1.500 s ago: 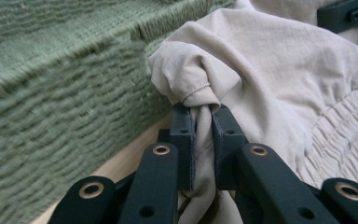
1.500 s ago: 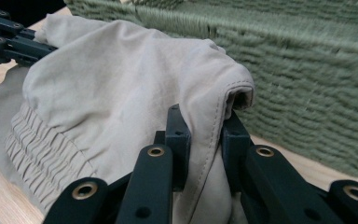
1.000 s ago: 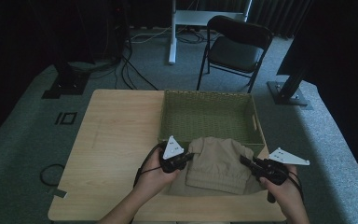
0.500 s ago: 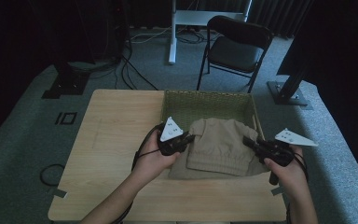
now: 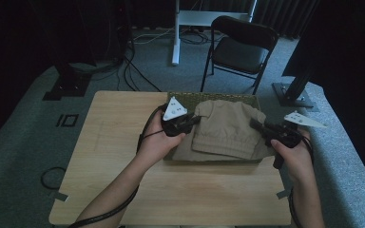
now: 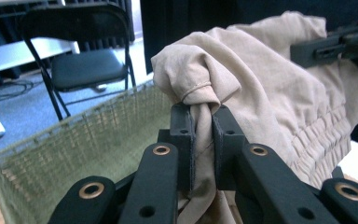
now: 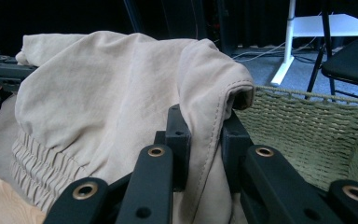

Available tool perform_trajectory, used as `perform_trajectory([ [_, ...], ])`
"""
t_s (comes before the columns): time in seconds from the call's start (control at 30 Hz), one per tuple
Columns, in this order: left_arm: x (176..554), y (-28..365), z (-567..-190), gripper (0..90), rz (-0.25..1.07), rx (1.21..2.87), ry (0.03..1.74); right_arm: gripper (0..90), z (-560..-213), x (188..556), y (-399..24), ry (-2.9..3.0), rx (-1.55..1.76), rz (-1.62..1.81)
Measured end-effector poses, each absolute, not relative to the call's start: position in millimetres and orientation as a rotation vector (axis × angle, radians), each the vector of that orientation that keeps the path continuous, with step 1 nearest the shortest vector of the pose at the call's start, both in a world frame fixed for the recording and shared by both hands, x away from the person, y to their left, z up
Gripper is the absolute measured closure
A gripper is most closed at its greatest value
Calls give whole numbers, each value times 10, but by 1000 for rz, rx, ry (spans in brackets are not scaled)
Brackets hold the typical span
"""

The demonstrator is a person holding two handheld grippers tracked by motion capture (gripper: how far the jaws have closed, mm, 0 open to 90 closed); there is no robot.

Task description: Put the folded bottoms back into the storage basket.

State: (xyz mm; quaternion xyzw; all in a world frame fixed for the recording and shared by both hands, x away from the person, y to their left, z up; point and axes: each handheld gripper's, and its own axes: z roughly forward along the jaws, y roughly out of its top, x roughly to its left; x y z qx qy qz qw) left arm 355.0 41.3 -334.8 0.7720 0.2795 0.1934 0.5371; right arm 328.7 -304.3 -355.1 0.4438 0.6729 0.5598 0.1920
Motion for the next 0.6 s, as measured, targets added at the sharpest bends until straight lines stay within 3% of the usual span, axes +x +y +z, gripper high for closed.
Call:
perform_trajectory([
  [0.6, 4109, 436, -3452, 829, 491, 1774, 706, 783, -3448, 3806, -3043, 1878, 1287, 1549],
])
